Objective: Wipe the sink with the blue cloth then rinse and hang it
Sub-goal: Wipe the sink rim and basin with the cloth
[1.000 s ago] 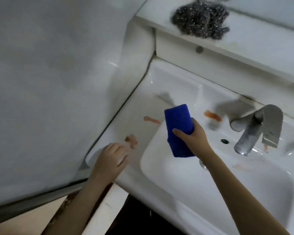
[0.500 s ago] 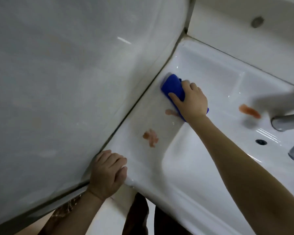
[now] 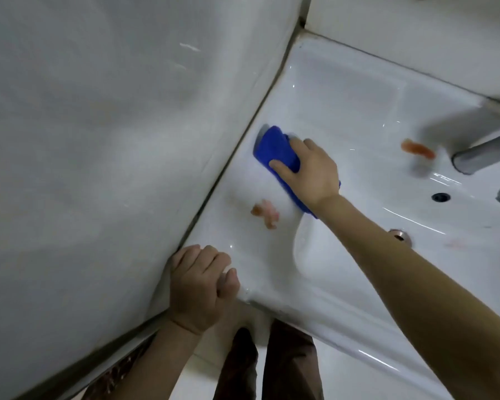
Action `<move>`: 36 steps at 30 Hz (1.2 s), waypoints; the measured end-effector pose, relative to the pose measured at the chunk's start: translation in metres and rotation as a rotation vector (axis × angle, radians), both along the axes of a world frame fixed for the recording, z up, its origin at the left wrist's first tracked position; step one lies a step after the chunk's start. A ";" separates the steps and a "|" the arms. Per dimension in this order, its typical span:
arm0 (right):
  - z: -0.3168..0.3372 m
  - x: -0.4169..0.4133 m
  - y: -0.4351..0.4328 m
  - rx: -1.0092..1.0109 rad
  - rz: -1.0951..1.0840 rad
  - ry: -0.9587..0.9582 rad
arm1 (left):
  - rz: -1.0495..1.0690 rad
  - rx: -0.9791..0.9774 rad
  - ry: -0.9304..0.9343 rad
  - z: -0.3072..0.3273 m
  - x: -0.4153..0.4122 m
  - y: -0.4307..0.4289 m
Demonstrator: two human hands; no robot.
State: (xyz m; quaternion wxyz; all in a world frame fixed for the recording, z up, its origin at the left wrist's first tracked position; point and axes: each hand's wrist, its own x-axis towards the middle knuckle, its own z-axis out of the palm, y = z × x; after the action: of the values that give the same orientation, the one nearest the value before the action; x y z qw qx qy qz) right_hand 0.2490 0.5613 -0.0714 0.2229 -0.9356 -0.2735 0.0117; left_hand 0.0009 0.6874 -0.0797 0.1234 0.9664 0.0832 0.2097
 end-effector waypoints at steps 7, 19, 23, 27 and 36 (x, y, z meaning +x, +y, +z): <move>-0.001 -0.010 -0.033 -0.008 0.035 0.000 | 0.014 0.024 0.022 0.001 0.000 -0.002; 0.008 -0.092 -0.037 -0.032 0.386 0.065 | 0.029 0.001 0.046 0.004 -0.001 -0.003; 0.003 0.002 -0.016 -0.006 -0.017 0.039 | 0.048 0.044 0.032 0.001 0.001 -0.004; 0.004 0.008 0.019 -0.005 -0.096 0.037 | 0.040 0.056 0.022 0.000 0.000 -0.003; 0.003 -0.095 -0.036 0.013 0.236 0.060 | 0.040 0.025 -0.006 -0.001 0.000 -0.005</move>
State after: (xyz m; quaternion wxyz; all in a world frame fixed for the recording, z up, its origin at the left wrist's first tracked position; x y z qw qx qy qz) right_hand 0.1536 0.5249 -0.0679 0.2340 -0.8947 -0.3750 0.0639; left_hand 0.0007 0.6820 -0.0805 0.1076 0.9654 0.0994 0.2158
